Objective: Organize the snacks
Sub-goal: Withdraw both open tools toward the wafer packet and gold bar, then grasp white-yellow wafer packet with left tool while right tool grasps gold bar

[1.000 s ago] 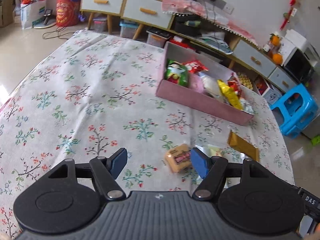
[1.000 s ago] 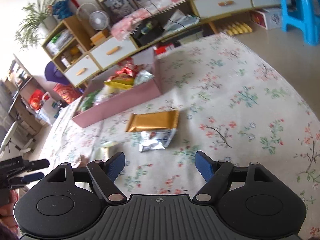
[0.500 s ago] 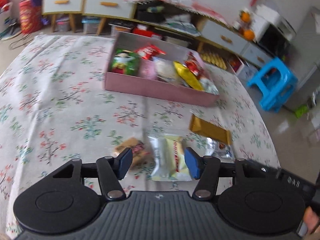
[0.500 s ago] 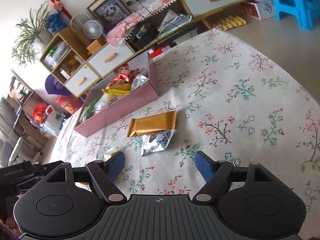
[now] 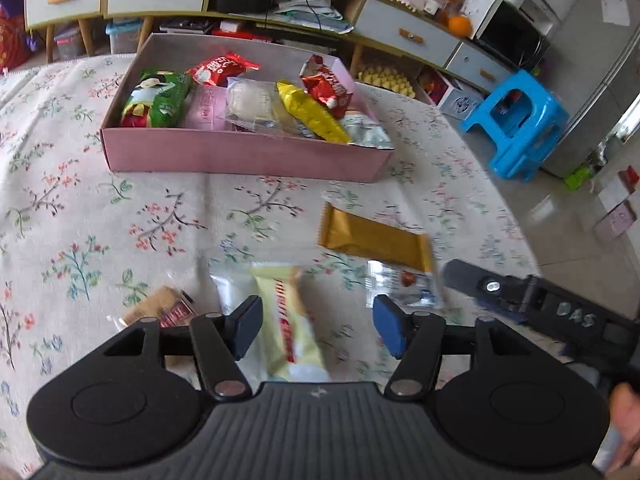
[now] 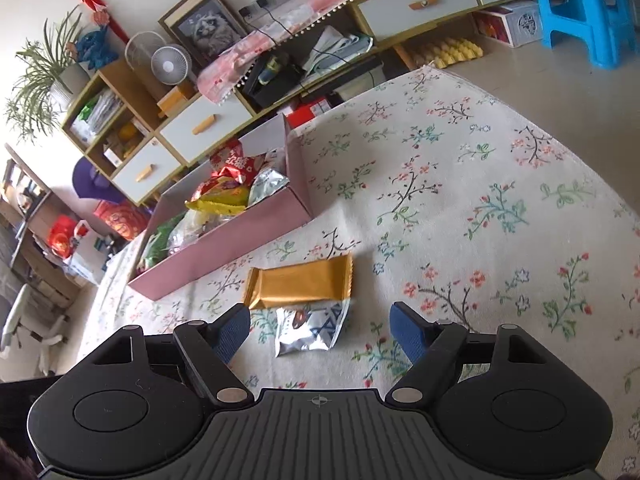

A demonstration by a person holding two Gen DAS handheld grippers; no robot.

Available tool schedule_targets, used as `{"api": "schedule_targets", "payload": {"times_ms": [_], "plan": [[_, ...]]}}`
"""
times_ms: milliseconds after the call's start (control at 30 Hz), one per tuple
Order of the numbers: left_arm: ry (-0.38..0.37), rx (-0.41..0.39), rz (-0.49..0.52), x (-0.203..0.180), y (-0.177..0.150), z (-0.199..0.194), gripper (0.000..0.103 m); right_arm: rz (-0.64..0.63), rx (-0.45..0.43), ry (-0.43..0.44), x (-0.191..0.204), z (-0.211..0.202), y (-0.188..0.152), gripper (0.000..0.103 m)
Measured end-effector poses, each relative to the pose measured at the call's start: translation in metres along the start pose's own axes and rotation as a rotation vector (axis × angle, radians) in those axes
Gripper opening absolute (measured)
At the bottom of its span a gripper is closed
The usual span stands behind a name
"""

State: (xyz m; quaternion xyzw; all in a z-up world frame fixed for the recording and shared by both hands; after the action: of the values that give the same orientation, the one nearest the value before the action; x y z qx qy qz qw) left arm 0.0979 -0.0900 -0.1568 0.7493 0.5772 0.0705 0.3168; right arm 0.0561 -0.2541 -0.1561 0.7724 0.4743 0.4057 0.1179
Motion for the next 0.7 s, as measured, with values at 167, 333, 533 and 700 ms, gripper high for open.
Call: {"api": "schedule_targets", "payload": {"times_ms": [167, 333, 533, 700], "plan": [[0.021, 0.005, -0.049, 0.026, 0.001, 0.004, 0.063, -0.087, -0.023, -0.036, 0.003, 0.003, 0.009, 0.078], [0.055, 0.025, -0.001, 0.026, -0.005, 0.004, 0.063, -0.171, -0.027, -0.090, 0.000, 0.015, 0.023, 0.078], [0.104, 0.020, 0.062, 0.017, -0.011, 0.004, 0.071, -0.572, -0.055, -0.071, 0.033, 0.033, 0.010, 0.077], [0.150, 0.016, 0.106, 0.014, -0.007, 0.010, 0.066, -0.727, -0.021, -0.092, 0.037, 0.046, 0.001, 0.075]]}}
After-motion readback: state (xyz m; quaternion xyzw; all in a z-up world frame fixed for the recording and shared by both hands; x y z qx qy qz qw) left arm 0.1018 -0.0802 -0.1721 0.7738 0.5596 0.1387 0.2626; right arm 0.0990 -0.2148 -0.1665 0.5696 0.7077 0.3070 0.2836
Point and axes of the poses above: each gripper's, at about its wrist camera, not at the fingertips, and z roughly the way its jaws point, x to its left, y to its top, the point moved 9 cm from there along z, roughly the way its jaws point, and after that the axes turned 2 degrees about z, right-handed, at the moved point
